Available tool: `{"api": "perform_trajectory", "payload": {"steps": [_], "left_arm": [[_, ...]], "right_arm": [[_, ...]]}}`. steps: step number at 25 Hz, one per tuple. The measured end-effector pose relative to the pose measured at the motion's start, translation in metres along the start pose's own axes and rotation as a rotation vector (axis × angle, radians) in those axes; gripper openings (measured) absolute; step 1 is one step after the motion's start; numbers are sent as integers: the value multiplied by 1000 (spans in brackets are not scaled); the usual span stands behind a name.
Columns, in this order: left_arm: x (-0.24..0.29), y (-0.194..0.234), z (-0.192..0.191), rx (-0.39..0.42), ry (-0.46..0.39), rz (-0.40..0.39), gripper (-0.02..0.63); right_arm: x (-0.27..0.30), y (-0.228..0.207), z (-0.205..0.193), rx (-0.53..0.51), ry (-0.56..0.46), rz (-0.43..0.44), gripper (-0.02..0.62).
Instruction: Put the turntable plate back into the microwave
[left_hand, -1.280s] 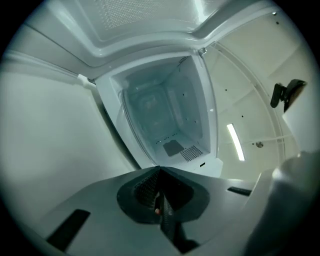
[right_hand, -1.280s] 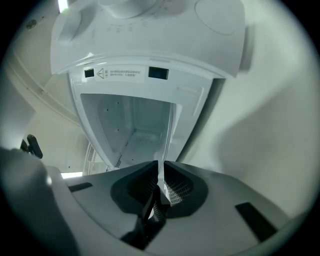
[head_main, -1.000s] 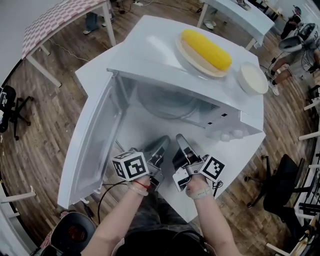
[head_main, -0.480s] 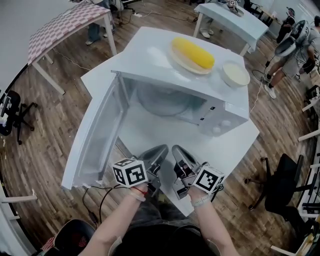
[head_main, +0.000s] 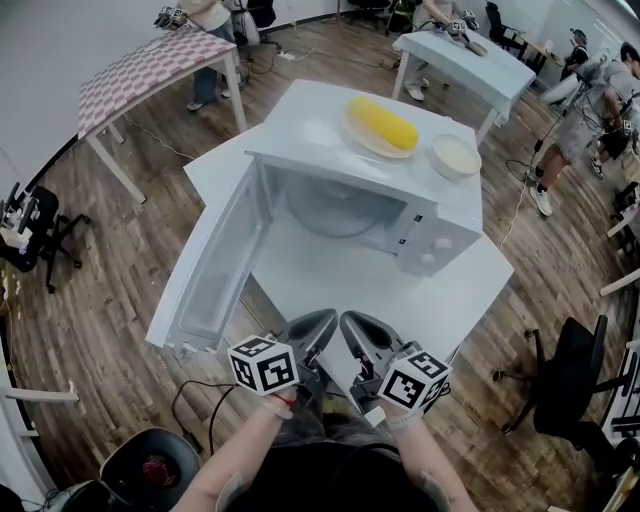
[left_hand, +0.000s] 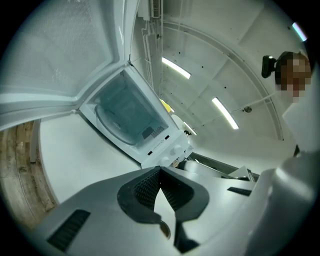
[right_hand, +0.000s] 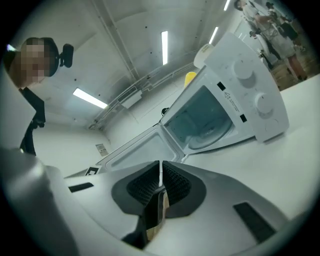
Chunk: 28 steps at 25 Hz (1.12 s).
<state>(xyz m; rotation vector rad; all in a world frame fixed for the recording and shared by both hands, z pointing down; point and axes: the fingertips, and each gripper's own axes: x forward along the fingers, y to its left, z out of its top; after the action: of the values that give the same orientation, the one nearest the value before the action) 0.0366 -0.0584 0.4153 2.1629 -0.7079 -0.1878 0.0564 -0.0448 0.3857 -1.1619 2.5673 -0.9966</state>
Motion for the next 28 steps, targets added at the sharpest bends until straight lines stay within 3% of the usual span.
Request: {"api": "perform_trajectory", "payload": {"steps": [6, 17, 28], "left_arm": [[-20, -24, 3, 27, -29, -15, 12], [-61, -50, 4, 67, -119, 15, 12], [-90, -51, -2, 65, -142, 74, 12]], "right_arm": [[-9, 31, 5, -55, -9, 47, 32], [-36, 60, -2, -208, 12, 31, 28], [-41, 71, -7, -233, 14, 51, 26]]}}
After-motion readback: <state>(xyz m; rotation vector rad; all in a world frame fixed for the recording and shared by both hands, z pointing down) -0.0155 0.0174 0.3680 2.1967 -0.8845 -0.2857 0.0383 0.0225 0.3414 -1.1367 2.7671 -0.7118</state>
